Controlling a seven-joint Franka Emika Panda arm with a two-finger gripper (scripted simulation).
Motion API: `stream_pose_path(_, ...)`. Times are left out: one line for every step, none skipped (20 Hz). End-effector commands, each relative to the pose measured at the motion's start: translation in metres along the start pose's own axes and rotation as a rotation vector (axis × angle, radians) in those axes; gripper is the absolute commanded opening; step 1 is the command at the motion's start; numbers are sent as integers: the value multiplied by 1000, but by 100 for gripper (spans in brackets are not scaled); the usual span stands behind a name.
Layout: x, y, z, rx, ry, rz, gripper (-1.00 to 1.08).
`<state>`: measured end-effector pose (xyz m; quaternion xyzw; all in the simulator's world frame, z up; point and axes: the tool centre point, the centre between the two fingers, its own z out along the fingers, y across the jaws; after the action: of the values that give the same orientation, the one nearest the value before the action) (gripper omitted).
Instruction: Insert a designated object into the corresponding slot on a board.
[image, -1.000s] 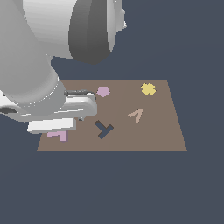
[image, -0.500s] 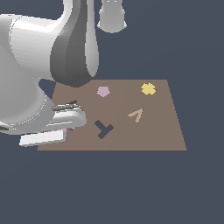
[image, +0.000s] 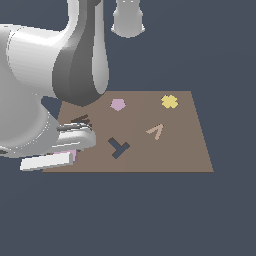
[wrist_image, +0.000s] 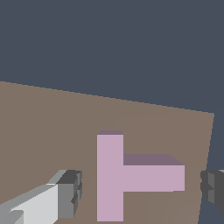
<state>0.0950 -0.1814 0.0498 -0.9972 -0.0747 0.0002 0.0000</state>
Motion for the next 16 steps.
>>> stream_pose_path(0, 0, 2, 0, 0, 0, 100)
stream_pose_path(0, 0, 4, 0, 0, 0, 100)
stream_pose_path(0, 0, 6, 0, 0, 0, 100)
stream_pose_path(0, 0, 10, 0, 0, -1, 100)
stream_pose_path(0, 0, 13, 0, 0, -1, 100)
stream_pose_path(0, 0, 16, 0, 0, -1, 100)
stream_pose_path(0, 0, 18, 0, 0, -1, 100)
stream_pose_path(0, 0, 20, 0, 0, -1, 100)
stream_pose_path(1, 0, 20, 0, 1, -1, 100)
stream_pose_path(1, 0, 20, 0, 1, -1, -100)
stream_pose_path(1, 0, 20, 0, 1, -1, -100)
stream_pose_path(1, 0, 20, 0, 1, -1, -100)
stream_pose_path(1, 0, 20, 0, 1, -1, -100)
stream_pose_path(1, 0, 20, 0, 1, -1, -100)
stream_pose_path(1, 0, 20, 0, 1, -1, -100)
stream_pose_path(1, 0, 20, 0, 1, -1, -100)
